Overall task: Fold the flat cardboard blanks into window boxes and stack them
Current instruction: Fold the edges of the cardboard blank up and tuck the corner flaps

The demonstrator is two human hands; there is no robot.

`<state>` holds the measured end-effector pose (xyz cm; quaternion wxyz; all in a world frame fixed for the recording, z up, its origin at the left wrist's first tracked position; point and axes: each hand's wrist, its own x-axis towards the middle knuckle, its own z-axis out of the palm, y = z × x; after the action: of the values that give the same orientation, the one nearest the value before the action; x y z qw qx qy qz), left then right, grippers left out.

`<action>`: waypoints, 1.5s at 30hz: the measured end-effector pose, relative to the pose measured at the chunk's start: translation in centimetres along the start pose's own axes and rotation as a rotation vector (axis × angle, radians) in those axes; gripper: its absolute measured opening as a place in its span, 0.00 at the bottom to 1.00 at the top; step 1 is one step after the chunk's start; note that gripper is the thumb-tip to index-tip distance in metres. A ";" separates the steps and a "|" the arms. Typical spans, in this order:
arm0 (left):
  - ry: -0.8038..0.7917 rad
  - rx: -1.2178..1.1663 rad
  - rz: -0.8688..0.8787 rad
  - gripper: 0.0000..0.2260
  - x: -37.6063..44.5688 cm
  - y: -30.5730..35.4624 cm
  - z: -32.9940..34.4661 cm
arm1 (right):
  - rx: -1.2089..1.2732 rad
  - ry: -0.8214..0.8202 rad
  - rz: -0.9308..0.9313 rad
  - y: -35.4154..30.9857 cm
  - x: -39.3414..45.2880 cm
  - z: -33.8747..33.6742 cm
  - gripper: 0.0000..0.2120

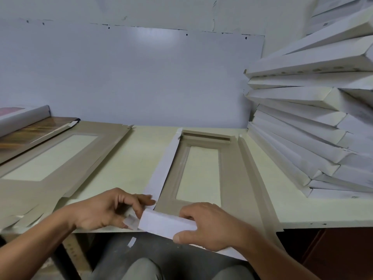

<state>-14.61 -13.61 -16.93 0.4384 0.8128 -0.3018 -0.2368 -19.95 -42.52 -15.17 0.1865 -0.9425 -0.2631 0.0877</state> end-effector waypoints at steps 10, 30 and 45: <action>0.041 0.010 0.039 0.12 -0.1 -0.4 0.1 | -0.575 0.347 -0.217 -2.0 -3.3 2.7 0.11; 0.480 0.912 0.074 0.18 2.8 1.0 6.5 | 0.313 0.857 0.422 10.9 -6.9 -2.5 0.13; 0.447 0.853 0.065 0.19 2.8 1.0 7.2 | -0.201 0.093 0.560 11.6 -2.6 -3.4 0.31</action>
<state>-17.56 -20.14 -20.03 0.1271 0.9412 -0.2958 0.1023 -15.87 -54.11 -16.52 0.0728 -0.9951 0.0086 0.0661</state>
